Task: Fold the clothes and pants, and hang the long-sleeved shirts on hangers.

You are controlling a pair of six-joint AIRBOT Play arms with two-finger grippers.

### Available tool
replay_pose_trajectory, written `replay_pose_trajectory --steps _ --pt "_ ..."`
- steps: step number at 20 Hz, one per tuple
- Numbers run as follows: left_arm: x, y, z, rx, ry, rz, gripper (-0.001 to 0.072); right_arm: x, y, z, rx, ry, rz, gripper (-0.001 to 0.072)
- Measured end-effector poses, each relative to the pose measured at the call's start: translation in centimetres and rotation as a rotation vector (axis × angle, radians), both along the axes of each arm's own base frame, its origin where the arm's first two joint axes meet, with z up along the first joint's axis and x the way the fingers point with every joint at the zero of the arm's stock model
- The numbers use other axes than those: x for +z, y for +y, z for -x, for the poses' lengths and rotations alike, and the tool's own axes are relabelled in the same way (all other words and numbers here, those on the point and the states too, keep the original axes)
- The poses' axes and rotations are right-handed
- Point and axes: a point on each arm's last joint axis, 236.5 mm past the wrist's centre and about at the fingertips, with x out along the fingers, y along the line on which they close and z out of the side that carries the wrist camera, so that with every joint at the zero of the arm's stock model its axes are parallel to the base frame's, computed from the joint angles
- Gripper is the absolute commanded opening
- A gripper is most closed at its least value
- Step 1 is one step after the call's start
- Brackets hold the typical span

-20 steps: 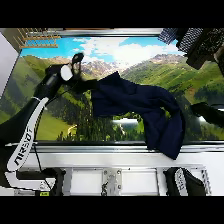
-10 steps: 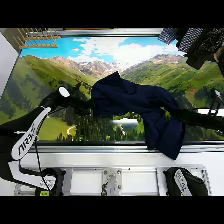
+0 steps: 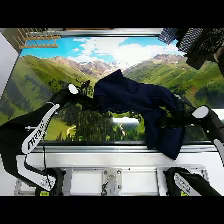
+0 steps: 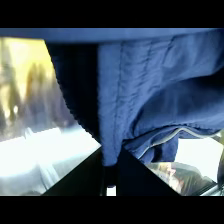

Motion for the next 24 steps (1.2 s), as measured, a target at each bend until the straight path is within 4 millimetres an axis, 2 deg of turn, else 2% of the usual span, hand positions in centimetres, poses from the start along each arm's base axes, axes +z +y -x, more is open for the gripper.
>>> replay_pose_trajectory --steps 4,5,6,7,9,11,13,15,17,18,20,22,24 --pt "0.8 0.5 -0.9 0.007 -0.009 0.009 0.0009 -2.5 2.5 -0.3 0.08 0.023 0.02 0.0464" --pt "0.9 0.7 -0.9 0.008 -0.005 0.01 0.0009 -3.0 2.8 -0.6 0.084 0.016 0.028 0.0326" --pt "1.0 0.9 -0.9 0.008 0.002 0.012 0.0009 -3.3 2.9 -1.0 0.081 0.008 0.036 0.0054" --pt "1.1 1.2 -0.9 0.01 0.008 0.014 0.0009 -3.6 2.9 -1.4 0.069 0.001 0.04 0.0009" --pt "1.9 2.1 -1.0 0.014 0.007 0.019 0.0009 -3.3 2.9 -2.4 0.051 -0.027 0.051 0.0008" --pt "4.4 3.7 -2.3 0.043 -0.043 0.032 0.0009 -1.4 2.4 -4.3 0.043 -0.085 0.076 0.0008" --pt "9.5 6.1 -4.7 0.084 -0.152 0.052 0.0009 2.9 1.3 -7.0 0.047 -0.188 0.117 0.0008" --pt "16.3 8.8 -6.5 0.115 -0.287 0.066 0.0009 9.9 -0.5 -9.8 0.034 -0.335 0.163 0.0008" --pt "24.0 11.4 -7.0 0.137 -0.44 0.07 0.0009 17.5 -2.2 -11.3 -0.01 -0.491 0.195 0.0008" --pt "27.5 12.4 -6.7 0.148 -0.515 0.067 0.0009 21.5 -3.3 -11.7 -0.041 -0.577 0.214 0.0008" --pt "34.2 14.2 -5.4 0.163 -0.666 0.049 0.0009 28.2 -4.7 -11.2 -0.101 -0.718 0.236 0.0007" --pt "39.0 15.1 -3.6 0.17 -0.781 0.031 0.0009 32.8 -5.6 -9.9 -0.148 -0.817 0.244 0.0008" --pt "42.2 15.8 -1.6 0.168 -0.865 0.008 0.0009 35.3 -6.5 -8.8 -0.186 -0.872 0.262 0.0007"
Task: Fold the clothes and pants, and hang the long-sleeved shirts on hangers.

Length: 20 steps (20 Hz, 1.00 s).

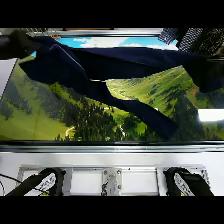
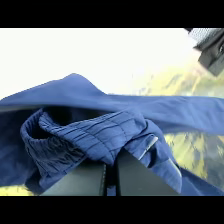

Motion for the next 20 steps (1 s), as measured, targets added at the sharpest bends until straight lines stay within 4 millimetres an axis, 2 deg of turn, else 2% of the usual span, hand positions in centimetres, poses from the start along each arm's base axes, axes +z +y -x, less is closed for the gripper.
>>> replay_pose_trajectory --steps 1,3,5,6,7,8,9,10,12,14,16,18,20 --pt "0.9 0.3 0.8 0.006 -0.02 -0.014 0.0009 0.7 -0.3 0.3 -0.015 -0.016 -0.006 0.0008" --pt "0.9 1.2 2.0 0.024 -0.018 -0.063 0.0009 1.0 -1.3 0.3 -0.052 -0.017 -0.011 0.0007" --pt "-1.6 2.9 2.4 0.064 0.045 -0.13 0.0009 -0.3 -2.5 -0.9 -0.088 0.016 -0.009 0.0008" --pt "-3.7 4.1 2.4 0.089 0.097 -0.168 0.0009 -1.3 -3.2 -1.7 -0.108 0.042 -0.008 0.0017" --pt "-6.2 5.3 2.5 0.114 0.158 -0.206 0.0009 -2.8 -4.2 -2.9 -0.142 0.08 -0.002 0.0129" --pt "-9.0 6.3 2.7 0.135 0.224 -0.239 0.0009 -4.3 -5.4 -3.9 -0.173 0.117 0.009 0.0419" --pt "-12.2 7.4 3.1 0.153 0.3 -0.274 0.0009 -6.1 -6.4 -4.8 -0.199 0.162 0.017 0.0582" --pt "-15.2 8.4 3.7 0.168 0.369 -0.303 0.0009 -8.3 -7.3 -5.3 -0.221 0.228 0.016 0.0585" --pt "-21.1 10.0 5.5 0.184 0.513 -0.344 0.0009 -13.0 -8.4 -5.3 -0.247 0.379 0.004 0.0585" --pt "-25.5 10.8 7.6 0.188 0.624 -0.358 0.0009 -16.9 -8.7 -3.9 -0.262 0.507 -0.016 0.0586" --pt "-28.7 11.4 9.6 0.194 0.715 -0.357 0.0009 -20.3 -8.3 -1.4 -0.292 0.614 -0.056 0.0585" --pt "-31.0 12.0 11.3 0.204 0.781 -0.352 0.0009 -23.8 -7.2 2.0 -0.331 0.707 -0.124 0.0586" --pt "-32.5 12.4 12.5 0.215 0.827 -0.342 0.0009 -27.6 -5.2 5.8 -0.366 0.806 -0.222 0.0586"
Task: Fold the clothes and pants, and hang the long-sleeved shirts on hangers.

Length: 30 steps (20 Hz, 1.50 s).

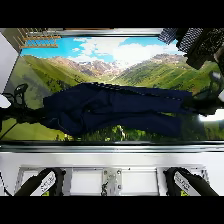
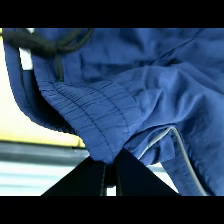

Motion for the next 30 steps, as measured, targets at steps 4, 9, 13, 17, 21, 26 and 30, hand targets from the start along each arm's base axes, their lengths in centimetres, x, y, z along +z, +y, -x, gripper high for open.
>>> replay_pose_trajectory --steps 4,9,13,17,21,26,30 --pt "-1.4 0.4 1.0 0.021 0.029 0.004 0.0009 -6.7 4.8 5.7 -0.136 0.113 -0.208 0.0586" --pt "-1.7 0.5 0.9 0.031 0.021 0.004 0.0009 -11.5 8.8 6.7 -0.302 0.105 -0.399 0.0585" --pt "-1.8 0.6 0.7 0.034 0.011 0.001 0.0009 -13.4 10.1 5.5 -0.353 0.07 -0.432 0.0479" --pt "-1.4 1.0 -0.3 0.039 -0.03 -0.014 0.0009 -14.0 9.5 3.7 -0.32 -0.005 -0.385 0.0009" --pt "3.6 2.4 -5.1 0.052 -0.218 -0.062 0.0009 -8.1 6.9 -1.8 -0.193 -0.175 -0.301 0.0008" --pt "17.8 2.7 -12.4 0.066 -0.633 -0.073 0.0009 7.4 0.5 -8.1 -0.042 -0.417 -0.041 0.0008" --pt "22.1 2.6 -13.2 0.043 -0.737 -0.082 0.0009 13.6 -1.4 -8.1 -0.015 -0.476 0.054 0.0008"
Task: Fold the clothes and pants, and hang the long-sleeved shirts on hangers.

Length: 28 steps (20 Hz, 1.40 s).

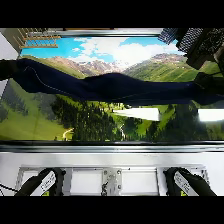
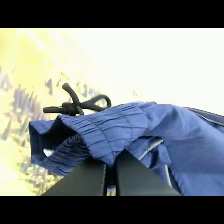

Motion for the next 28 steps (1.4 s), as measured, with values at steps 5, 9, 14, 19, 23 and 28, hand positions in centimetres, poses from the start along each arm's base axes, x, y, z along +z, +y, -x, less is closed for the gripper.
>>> replay_pose_trajectory --steps 5,9,14,19,23,28 --pt "-11.1 0.8 4.4 0.017 0.308 0.066 0.0009 -5.8 -0.4 4.4 0.008 0.249 0.018 0.0008" --pt "-18.8 0.7 9.8 0.037 0.538 0.152 0.0009 -8.5 -1.5 9.0 0.0 0.435 0.069 0.0008" --pt "-21.0 -0.5 12.2 0.02 0.617 0.179 0.0009 -10.8 -1.4 12.9 0.008 0.657 0.051 0.0008" --pt "-22.3 -2.3 12.0 -0.039 0.656 0.174 0.0009 -14.3 -2.8 8.1 -0.035 0.668 0.028 0.0028" --pt "-23.2 -2.7 11.7 -0.055 0.67 0.173 0.0009 -11.6 -4.2 -0.7 -0.072 0.411 0.029 0.0589" --pt "-23.5 -2.6 11.1 -0.052 0.658 0.167 0.0009 -8.9 -7.9 -1.7 -0.077 0.336 0.09 0.051"
